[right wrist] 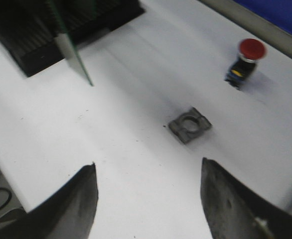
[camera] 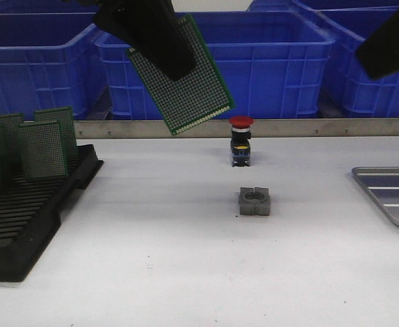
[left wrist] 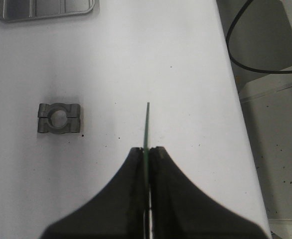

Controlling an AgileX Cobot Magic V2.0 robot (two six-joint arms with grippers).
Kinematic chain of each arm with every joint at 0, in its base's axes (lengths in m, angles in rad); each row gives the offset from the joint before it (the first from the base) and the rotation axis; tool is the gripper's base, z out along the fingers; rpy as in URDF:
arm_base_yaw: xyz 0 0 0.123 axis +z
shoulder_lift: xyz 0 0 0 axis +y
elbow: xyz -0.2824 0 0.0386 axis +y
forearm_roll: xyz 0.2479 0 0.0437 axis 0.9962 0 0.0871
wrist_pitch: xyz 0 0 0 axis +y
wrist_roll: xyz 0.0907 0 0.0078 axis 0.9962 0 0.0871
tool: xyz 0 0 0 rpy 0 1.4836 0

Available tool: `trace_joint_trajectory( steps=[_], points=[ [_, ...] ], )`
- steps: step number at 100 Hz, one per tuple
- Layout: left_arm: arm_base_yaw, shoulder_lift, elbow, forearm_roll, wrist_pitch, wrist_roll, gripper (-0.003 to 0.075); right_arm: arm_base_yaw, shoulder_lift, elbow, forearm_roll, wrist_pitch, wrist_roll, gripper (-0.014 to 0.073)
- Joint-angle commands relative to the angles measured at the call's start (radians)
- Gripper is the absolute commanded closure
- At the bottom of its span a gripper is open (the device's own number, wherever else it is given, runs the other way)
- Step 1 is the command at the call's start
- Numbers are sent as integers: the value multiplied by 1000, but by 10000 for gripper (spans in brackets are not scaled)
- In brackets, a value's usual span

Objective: Place circuit board on tray
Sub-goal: 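Move the right gripper toward the board held by the left gripper, then grasp the board with the right gripper and open the left gripper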

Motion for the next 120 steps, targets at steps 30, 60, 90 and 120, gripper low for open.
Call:
trace_joint_trajectory(
  steps=[30, 60, 90, 120],
  points=[
    [-9, -46, -33, -60, 45, -9, 739, 159, 320, -209, 119, -19, -183, 118],
    [-9, -46, -33, -60, 45, -9, 739, 221, 458, -350, 120, 7, -186, 124],
    [-9, -46, -33, -60, 45, -9, 738, 273, 476, -378, 123, 13, -195, 352],
    [-9, -46, -33, -60, 34, -9, 738, 273, 476, -378, 123, 13, -195, 668]
  ],
)
